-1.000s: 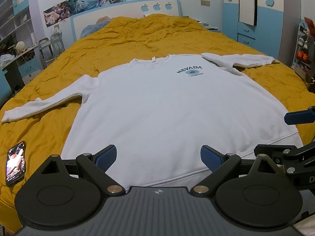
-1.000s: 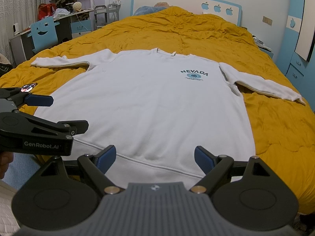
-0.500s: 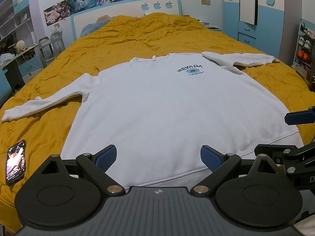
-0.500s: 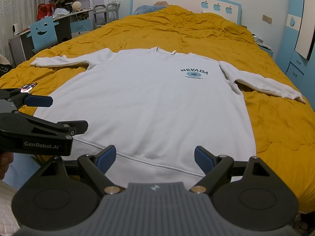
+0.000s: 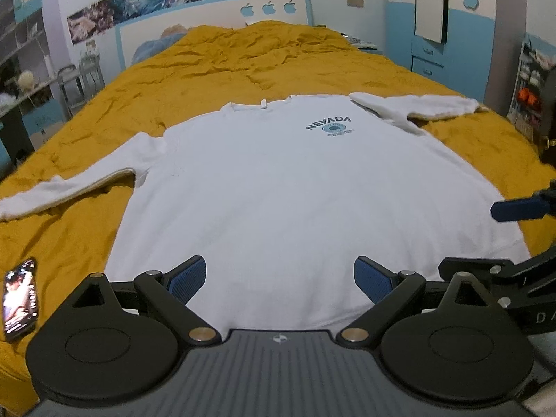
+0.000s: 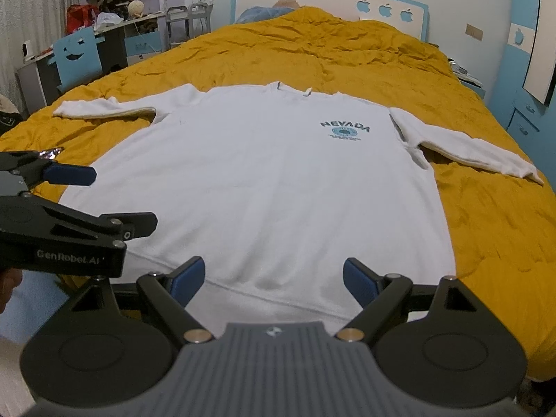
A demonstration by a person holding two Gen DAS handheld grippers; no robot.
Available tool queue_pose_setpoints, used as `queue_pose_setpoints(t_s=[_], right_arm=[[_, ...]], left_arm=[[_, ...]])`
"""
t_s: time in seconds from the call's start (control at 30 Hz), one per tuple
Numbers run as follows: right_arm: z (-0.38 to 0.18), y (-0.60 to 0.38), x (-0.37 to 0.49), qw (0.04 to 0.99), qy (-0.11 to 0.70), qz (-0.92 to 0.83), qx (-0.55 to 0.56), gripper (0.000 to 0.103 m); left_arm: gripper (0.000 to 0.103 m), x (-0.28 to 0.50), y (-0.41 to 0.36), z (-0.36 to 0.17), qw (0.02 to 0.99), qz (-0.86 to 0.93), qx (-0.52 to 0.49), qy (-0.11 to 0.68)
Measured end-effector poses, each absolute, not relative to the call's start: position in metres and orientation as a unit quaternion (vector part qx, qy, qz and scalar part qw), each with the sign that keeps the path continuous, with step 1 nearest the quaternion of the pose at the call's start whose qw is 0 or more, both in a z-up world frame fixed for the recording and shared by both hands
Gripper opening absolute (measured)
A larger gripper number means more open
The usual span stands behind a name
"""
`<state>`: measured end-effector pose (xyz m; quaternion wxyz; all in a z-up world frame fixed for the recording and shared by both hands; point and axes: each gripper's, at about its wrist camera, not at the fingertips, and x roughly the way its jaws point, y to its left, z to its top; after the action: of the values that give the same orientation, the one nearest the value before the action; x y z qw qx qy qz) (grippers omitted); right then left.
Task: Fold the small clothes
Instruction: 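Grasp the sweatshirt sleeve cuff with the left gripper and lift it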
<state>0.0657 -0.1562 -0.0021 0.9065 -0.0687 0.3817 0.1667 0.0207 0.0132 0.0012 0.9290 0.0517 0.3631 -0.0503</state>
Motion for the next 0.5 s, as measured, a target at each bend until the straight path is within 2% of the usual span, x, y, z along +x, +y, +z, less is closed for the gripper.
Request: queue_pose_setpoints(t_s=[0.23,0.33,0.4,0.5], right_arm=[[0.002,-0.161,0.100,0.915,0.354,0.183,-0.059,0.083],[0.004,-0.162,0.122,0.922,0.335,0.183,-0.063,0.083],[0.005,-0.161,0.138,0.925,0.326,0.183,-0.070,0.083],[0.004,-0.157,0.165,0.924,0.326,0.179,-0.087,0.083]], left_arm=[[0.103,0.059,0.057,0.003,0.925,-0.047,-0.040,0.376],[0.097,0.082,0.088,0.005,0.920,-0.025,-0.078,0.383],[0.090,0.095,0.112,0.009,0.919,-0.004,-0.106,0.379],[0.088,0.116,0.153,0.016,0.921,0.038,-0.135,0.364]])
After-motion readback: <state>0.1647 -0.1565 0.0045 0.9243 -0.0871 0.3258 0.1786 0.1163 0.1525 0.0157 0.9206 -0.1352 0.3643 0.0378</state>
